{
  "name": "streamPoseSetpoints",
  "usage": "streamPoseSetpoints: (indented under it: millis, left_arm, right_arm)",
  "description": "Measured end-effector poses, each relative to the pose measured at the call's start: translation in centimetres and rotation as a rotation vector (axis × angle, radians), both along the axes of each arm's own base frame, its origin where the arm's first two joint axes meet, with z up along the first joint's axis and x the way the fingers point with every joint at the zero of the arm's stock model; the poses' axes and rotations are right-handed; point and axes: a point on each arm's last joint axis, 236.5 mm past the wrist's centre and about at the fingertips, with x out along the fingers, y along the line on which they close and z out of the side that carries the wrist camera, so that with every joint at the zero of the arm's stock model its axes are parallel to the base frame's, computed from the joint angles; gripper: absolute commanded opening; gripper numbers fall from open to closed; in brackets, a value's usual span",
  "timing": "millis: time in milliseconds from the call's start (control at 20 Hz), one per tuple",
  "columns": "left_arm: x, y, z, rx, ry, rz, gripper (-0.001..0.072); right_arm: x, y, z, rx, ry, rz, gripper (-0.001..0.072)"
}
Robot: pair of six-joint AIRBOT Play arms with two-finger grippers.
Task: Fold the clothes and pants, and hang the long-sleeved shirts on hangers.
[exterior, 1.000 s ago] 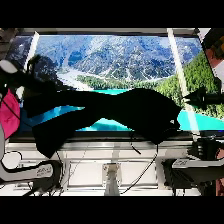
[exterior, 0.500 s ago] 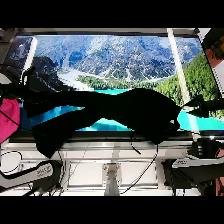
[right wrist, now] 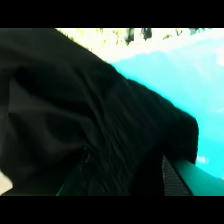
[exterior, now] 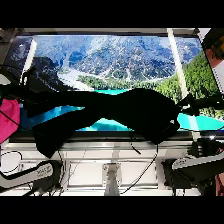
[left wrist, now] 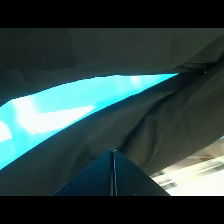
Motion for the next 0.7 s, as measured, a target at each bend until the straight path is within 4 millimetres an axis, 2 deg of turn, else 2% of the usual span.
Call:
streamPoseSetpoints:
  millis: [100,150,450,550,700]
  left_arm:
    - [-0.2,0.2,-0.1,0.008,0.007,-0.003,0.0004]
    - [-0.5,0.5,-0.3,0.022,0.018,-0.006,0.0003]
    - [-3.7,4.0,-1.6,0.007,0.081,0.118,0.0002]
    - [-5.7,5.0,-2.1,-0.044,0.131,0.183,0.0004]
    - [-9.7,4.8,-2.9,-0.136,0.231,0.195,0.0005]
  right_arm:
    - [1.0,0.0,-0.7,-0.03,-0.016,-0.01,0.0042]
    - [1.5,0.0,-0.9,-0.043,-0.026,-0.018,0.0013]
    - [3.5,-0.5,-1.5,-0.091,-0.076,-0.06,0.0012]
    - [3.7,-0.6,-1.6,-0.098,-0.082,-0.065,0.0013]
    - [4.0,-0.8,-1.7,-0.104,-0.09,-0.074,0.0013]
